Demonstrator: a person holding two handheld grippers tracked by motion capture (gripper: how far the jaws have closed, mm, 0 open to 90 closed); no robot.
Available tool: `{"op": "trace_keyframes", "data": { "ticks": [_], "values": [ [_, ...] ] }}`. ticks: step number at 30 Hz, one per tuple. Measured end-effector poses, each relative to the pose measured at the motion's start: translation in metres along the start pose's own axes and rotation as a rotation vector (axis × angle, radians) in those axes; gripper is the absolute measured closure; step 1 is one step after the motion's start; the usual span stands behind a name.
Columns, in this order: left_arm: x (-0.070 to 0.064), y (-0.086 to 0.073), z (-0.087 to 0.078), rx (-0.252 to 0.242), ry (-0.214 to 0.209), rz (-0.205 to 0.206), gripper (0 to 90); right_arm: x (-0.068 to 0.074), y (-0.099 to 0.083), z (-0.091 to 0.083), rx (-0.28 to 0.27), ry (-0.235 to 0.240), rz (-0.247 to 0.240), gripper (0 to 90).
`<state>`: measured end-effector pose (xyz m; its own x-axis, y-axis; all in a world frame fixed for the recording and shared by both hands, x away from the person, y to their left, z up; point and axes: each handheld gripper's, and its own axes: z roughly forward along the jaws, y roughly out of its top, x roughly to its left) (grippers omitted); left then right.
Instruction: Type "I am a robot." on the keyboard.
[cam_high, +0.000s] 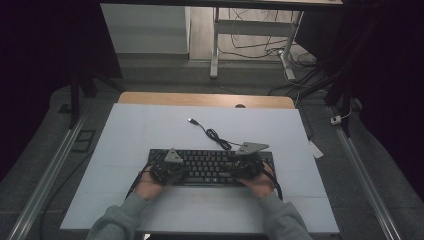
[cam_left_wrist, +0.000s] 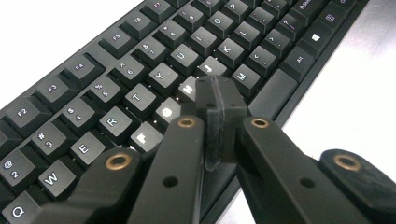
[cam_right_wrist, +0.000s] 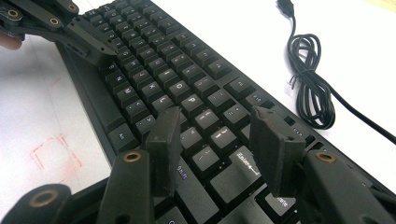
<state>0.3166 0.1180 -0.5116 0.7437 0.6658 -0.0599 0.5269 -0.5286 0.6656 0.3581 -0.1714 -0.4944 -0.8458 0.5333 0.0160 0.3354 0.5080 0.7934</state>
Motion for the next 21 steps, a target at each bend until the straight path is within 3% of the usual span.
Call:
{"op": "trace_keyframes", "data": {
  "ticks": [21],
  "values": [
    [-0.0019,-0.0007,0.0058,0.022,0.006,0.006,88.3,-0.0007,-0.0003,-0.0001,-0.001,0.0,0.007,53.5]
  ]
}}
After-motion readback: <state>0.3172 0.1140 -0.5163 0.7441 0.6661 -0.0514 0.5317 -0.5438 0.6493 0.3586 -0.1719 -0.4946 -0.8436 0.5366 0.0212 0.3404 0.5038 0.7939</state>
